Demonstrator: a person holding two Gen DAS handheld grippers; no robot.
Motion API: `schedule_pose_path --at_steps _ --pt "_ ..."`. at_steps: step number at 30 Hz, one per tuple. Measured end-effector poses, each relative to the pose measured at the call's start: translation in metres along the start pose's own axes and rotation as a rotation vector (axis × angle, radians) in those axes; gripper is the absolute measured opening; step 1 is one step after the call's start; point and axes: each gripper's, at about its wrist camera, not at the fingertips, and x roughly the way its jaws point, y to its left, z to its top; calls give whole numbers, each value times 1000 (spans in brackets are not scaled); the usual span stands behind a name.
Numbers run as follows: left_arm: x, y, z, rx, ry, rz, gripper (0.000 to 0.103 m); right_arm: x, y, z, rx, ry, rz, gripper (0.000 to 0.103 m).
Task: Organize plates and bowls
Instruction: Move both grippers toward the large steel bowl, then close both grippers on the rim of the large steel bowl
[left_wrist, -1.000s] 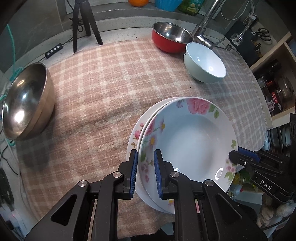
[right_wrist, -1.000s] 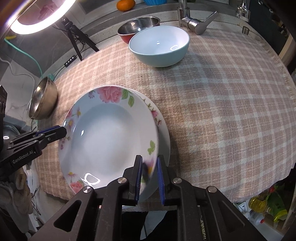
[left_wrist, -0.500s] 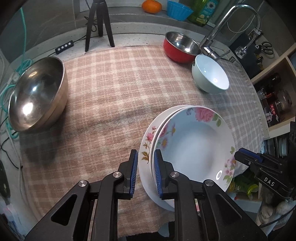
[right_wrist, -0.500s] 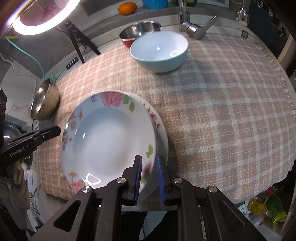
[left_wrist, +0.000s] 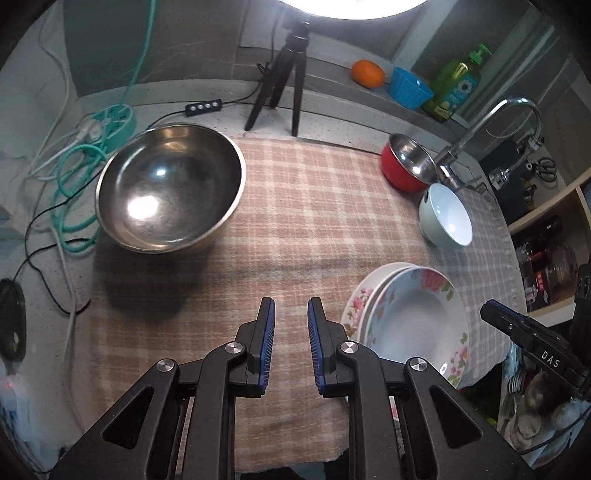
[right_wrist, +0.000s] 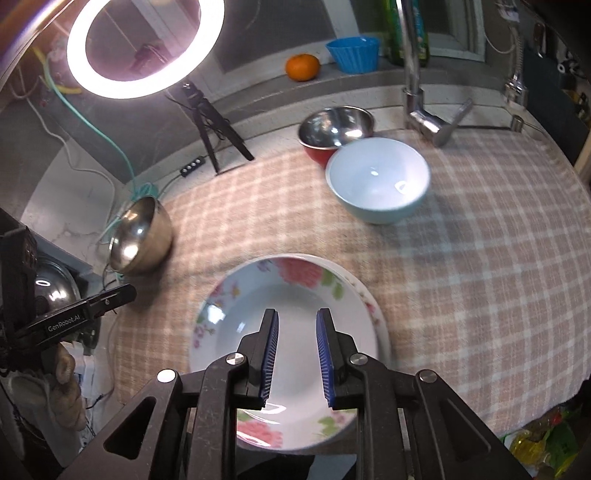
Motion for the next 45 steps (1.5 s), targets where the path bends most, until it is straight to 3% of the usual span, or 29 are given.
schedule_pose_path --at_steps 12,20,30,45 --pt "-22 88 15 -208 -89 71 17 38 71 39 -122 2 103 23" --pt "-23 126 35 -274 -118 74 20 71 121 68 -184 9 154 23" --pt "-12 147 58 -299 -114 44 25 118 162 96 -217 64 184 23" --pt "16 157 73 -300 -70 60 25 163 178 110 -181 139 198 23"
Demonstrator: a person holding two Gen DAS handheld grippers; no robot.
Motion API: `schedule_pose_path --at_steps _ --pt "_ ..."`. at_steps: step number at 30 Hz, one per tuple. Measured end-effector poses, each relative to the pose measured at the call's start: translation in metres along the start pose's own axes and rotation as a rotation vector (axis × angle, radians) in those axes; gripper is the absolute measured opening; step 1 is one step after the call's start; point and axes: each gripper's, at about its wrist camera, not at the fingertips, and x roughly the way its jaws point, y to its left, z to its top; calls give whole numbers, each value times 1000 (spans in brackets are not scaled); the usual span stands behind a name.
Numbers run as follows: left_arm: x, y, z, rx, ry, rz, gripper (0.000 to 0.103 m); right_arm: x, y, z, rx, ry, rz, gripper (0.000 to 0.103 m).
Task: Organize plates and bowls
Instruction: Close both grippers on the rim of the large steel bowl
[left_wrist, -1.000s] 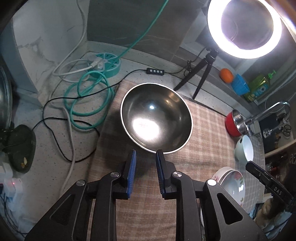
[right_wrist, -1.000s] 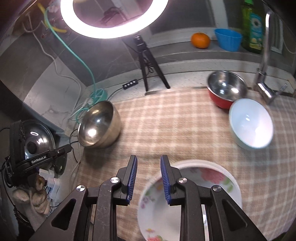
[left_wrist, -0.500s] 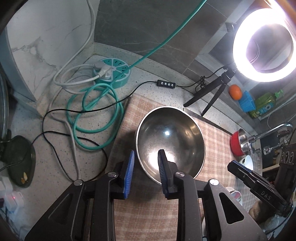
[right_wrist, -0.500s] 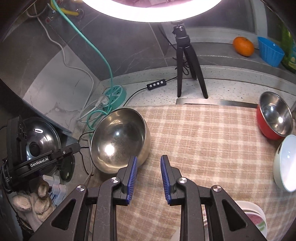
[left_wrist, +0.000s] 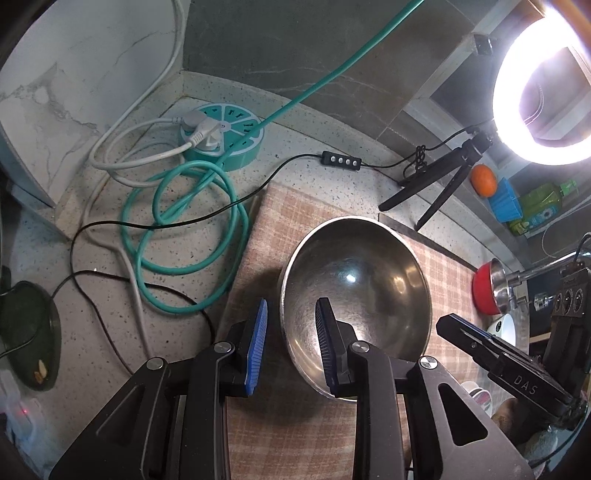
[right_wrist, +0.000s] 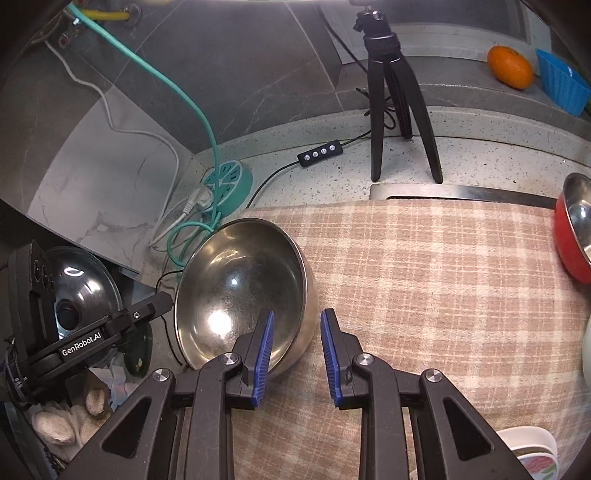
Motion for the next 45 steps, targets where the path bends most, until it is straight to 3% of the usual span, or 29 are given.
schedule_pose_path --at_steps 13,19,45 --pt "16 4 -2 7 34 6 8 19 1 3 0 41 -34 21" --pt "19 4 -2 8 39 7 7 26 1 2 11 67 -26 11" --pt "-9 3 -22 13 24 -5 7 -4 14 -14 0 65 -32 10"
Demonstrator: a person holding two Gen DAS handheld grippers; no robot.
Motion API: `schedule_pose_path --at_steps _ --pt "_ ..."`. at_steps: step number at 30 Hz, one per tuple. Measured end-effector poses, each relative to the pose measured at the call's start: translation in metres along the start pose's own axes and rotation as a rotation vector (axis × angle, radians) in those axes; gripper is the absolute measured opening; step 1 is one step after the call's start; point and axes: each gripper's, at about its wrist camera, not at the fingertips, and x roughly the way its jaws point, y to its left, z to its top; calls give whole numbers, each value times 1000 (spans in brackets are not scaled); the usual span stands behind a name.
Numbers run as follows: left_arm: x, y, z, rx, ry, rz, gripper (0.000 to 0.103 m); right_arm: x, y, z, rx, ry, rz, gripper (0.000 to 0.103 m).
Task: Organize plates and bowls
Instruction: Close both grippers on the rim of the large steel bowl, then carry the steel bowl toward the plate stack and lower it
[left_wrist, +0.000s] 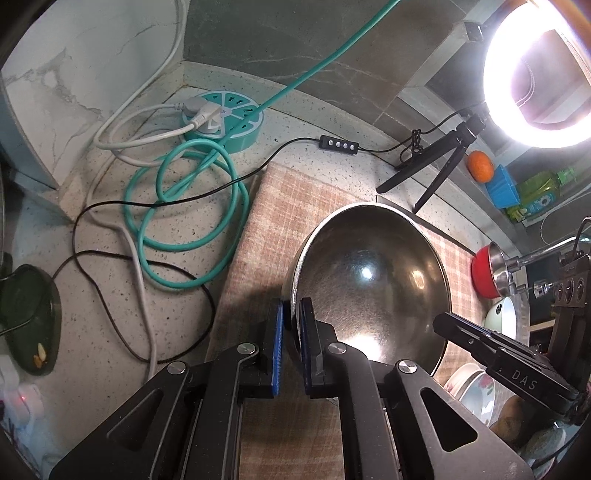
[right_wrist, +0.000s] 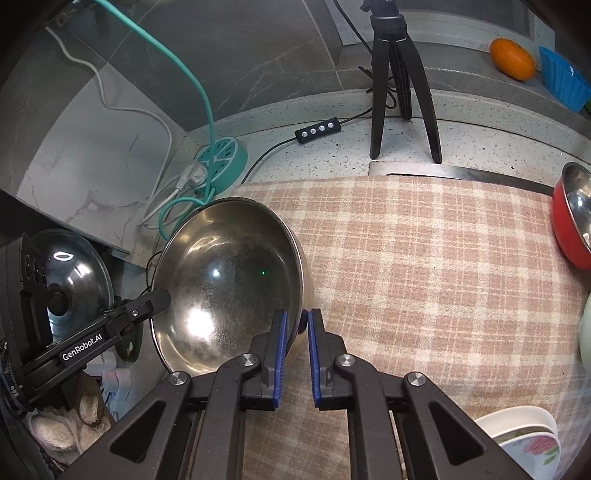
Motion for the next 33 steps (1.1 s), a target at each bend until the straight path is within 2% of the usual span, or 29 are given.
schedule_pose_path --at_steps 14,33 --pt "-21 2 -34 -3 -5 -1 7 -15 8 -41 -20 14 11 11" --pt "-27 6 -78 -38 40 -9 7 -21 4 -97 -19 57 15 11"
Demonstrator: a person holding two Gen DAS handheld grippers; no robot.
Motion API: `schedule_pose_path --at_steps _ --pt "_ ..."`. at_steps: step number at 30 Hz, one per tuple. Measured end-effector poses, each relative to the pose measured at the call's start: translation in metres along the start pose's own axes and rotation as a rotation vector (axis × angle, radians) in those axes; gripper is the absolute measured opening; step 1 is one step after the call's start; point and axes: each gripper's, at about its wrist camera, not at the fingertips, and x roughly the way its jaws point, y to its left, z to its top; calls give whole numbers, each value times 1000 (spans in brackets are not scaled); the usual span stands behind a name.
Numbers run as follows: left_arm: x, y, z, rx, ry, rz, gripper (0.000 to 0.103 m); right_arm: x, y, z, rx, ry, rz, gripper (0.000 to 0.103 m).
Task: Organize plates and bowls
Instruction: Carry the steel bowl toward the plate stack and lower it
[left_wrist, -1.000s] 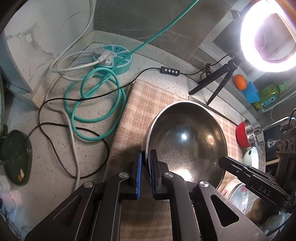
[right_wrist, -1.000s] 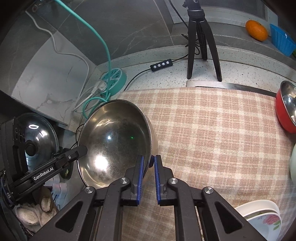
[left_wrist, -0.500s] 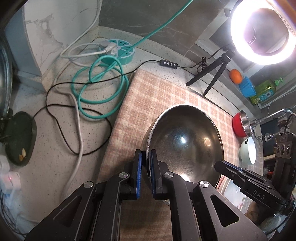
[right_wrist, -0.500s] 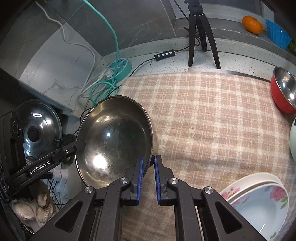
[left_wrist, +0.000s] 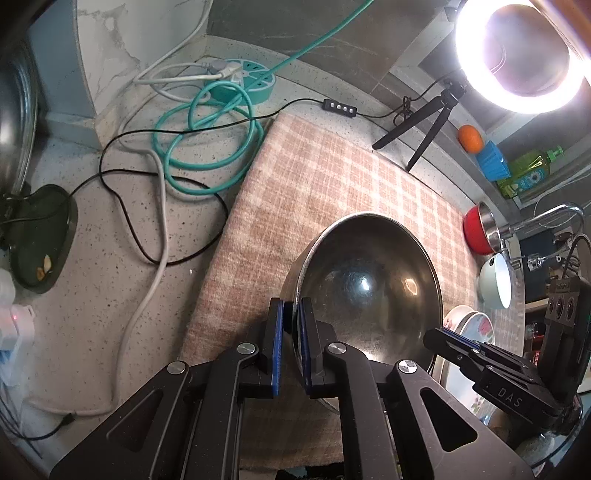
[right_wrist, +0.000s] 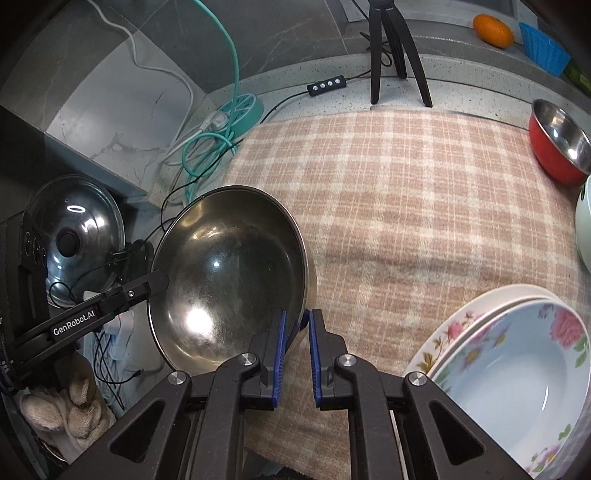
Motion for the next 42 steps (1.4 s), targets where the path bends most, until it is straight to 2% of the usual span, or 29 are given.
schedule_pose_path --at_steps 18,42 --pt "7 7 -9 -22 24 13 7 6 3 -22 3 45 14 13" --pt "15 8 -7 -20 42 23 7 2 7 -28 -29 34 27 16"
